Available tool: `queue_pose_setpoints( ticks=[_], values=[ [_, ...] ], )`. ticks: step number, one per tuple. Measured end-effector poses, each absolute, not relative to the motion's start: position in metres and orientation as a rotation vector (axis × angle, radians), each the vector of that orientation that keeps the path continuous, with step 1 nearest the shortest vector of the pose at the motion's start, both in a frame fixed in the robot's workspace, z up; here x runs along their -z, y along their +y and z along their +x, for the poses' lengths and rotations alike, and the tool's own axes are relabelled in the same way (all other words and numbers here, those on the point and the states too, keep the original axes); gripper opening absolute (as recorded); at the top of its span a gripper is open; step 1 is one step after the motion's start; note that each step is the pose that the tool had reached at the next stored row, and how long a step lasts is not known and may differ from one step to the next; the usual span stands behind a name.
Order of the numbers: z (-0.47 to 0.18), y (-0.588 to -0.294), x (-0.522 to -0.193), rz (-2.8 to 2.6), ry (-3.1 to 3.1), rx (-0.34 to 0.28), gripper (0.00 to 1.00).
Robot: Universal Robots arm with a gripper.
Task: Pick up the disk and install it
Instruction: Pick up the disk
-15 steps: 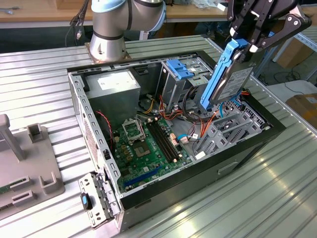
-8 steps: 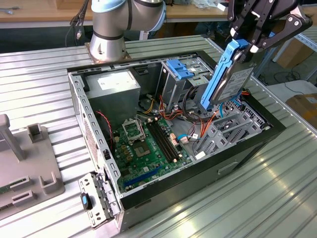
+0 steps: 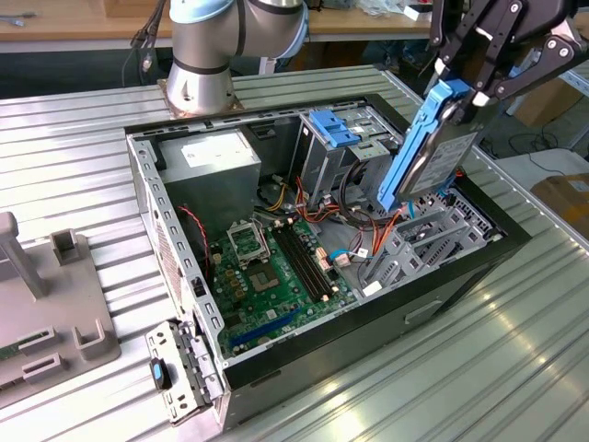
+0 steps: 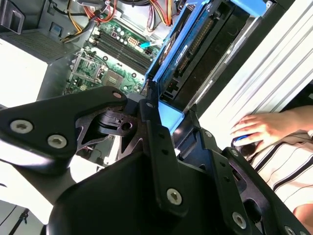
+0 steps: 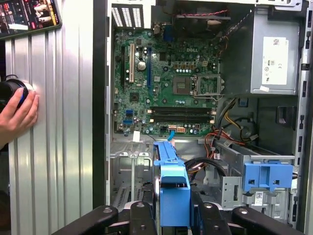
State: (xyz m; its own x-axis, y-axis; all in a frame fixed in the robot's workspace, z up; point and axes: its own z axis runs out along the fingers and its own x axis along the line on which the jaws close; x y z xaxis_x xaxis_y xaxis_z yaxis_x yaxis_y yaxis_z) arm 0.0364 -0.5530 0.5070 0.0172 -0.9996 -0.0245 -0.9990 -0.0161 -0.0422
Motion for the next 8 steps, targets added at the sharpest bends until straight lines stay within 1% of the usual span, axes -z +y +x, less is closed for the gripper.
queue_pose_setpoints(
  ticks=[3, 8],
  values=[
    [0.036, -0.565, -0.507, -2.206, 2.17, 0.019, 0.37],
    [0.036, -0.573, -0.503, -2.206, 2.17, 0.019, 0.37]
  ],
)
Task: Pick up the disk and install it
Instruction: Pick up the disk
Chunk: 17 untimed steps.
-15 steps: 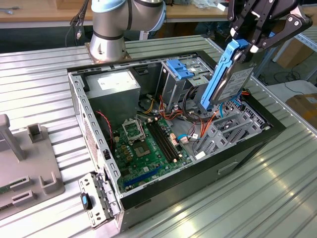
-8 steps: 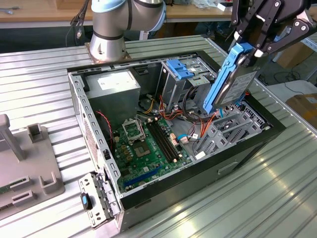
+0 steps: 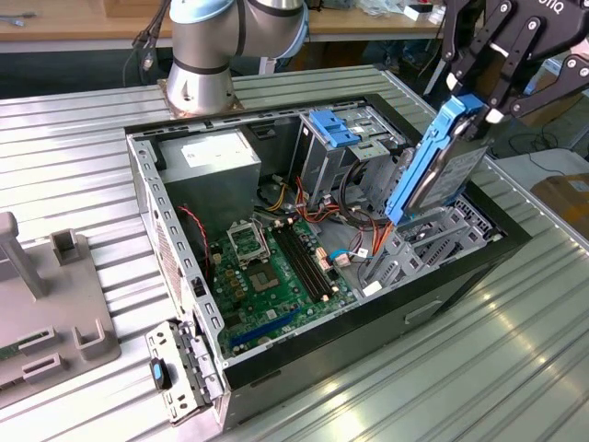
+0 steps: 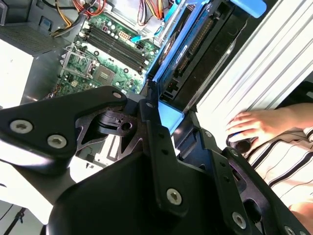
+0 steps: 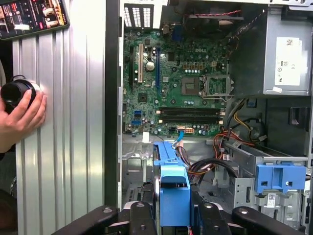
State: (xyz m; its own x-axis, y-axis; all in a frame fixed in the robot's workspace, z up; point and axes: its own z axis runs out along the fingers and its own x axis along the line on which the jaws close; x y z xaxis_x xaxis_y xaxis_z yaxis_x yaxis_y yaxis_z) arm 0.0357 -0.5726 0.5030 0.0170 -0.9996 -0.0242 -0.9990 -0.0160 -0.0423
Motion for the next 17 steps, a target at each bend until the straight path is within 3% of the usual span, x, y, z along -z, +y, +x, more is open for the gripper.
queue_pose_setpoints(
  ticks=[17],
  values=[
    [0.048, -0.585, -0.494, -2.209, 2.173, 0.026, 0.37]
  ],
)
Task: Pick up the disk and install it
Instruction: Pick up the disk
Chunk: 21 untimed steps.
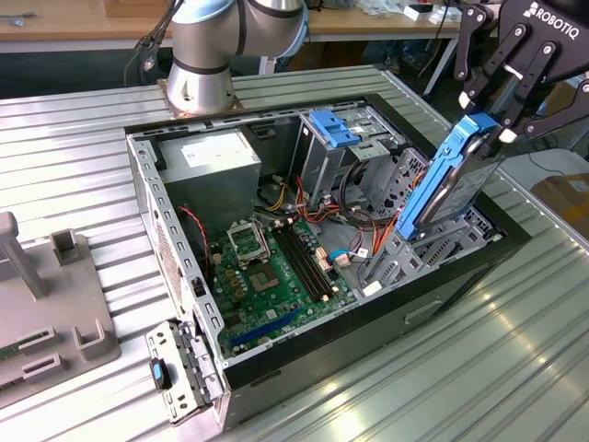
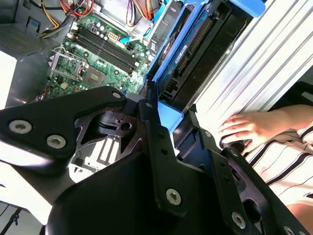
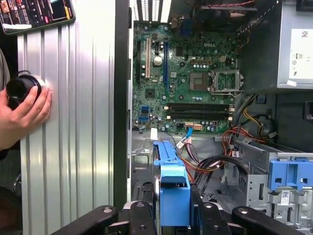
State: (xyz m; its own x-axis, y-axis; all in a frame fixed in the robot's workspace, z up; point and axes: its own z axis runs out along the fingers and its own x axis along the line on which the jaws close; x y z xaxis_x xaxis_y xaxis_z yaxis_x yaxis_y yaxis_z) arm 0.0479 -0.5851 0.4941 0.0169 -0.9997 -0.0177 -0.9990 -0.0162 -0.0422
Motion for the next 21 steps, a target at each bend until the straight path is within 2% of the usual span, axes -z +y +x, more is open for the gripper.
queue_pose_setpoints(
  ticks=[21],
  values=[
    [0.073, -0.578, -0.489, -2.211, 2.175, 0.023, 0.37]
  ],
)
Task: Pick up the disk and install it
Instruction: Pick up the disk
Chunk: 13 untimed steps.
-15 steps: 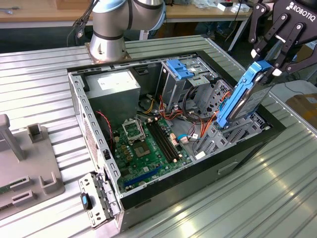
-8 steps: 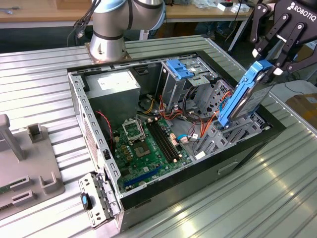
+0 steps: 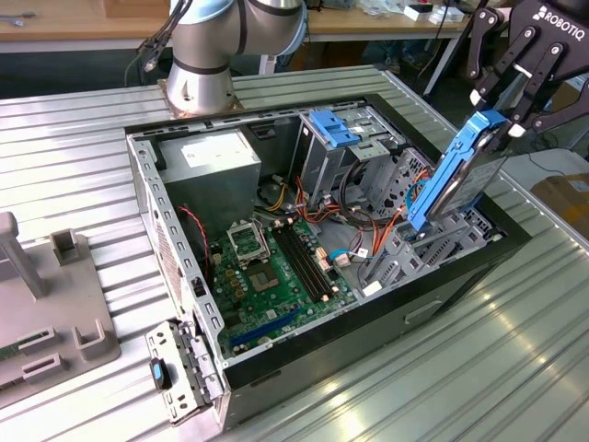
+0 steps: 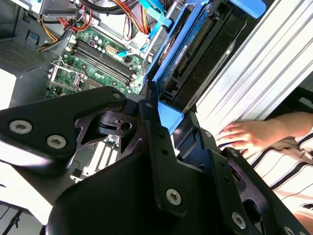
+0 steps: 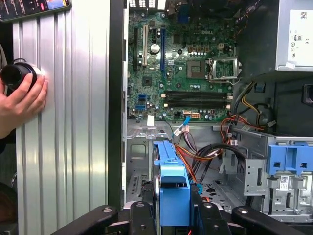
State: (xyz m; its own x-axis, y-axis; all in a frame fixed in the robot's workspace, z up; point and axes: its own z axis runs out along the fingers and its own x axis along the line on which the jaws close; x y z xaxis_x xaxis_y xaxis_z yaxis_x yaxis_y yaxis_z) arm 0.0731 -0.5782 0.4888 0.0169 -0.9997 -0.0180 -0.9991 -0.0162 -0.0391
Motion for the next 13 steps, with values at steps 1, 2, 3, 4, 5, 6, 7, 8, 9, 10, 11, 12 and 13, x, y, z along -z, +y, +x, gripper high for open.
queue_pose_setpoints(
  ticks=[1, 2, 3, 4, 5, 6, 7, 8, 9, 10, 11, 12, 13],
  values=[
    [0.0731, -0.5782, -0.4877, -2.211, 2.175, 0.023, 0.37],
    [0.0731, -0.5782, -0.4867, -2.211, 2.175, 0.023, 0.37],
    [0.0732, -0.5782, -0.4853, -2.211, 2.175, 0.023, 0.37],
    [0.0732, -0.5782, -0.4853, -2.211, 2.175, 0.023, 0.37],
    [0.0732, -0.5782, -0.4849, -2.211, 2.175, 0.023, 0.37],
    [0.0732, -0.5782, -0.4847, -2.211, 2.175, 0.023, 0.37],
    [0.0732, -0.5782, -0.4847, -2.211, 2.175, 0.023, 0.37],
    [0.0732, -0.5782, -0.4846, -2.211, 2.175, 0.023, 0.37],
    [0.0731, -0.5782, -0.4845, -2.211, 2.175, 0.023, 0.37],
    [0.0732, -0.5782, -0.4844, -2.211, 2.175, 0.023, 0.37],
    [0.0732, -0.5782, -0.4844, -2.211, 2.175, 0.023, 0.37],
    [0.0732, -0.5782, -0.4843, -2.211, 2.175, 0.023, 0.37],
    [0.0732, -0.5782, -0.4842, -2.211, 2.175, 0.023, 0.37]
  ],
)
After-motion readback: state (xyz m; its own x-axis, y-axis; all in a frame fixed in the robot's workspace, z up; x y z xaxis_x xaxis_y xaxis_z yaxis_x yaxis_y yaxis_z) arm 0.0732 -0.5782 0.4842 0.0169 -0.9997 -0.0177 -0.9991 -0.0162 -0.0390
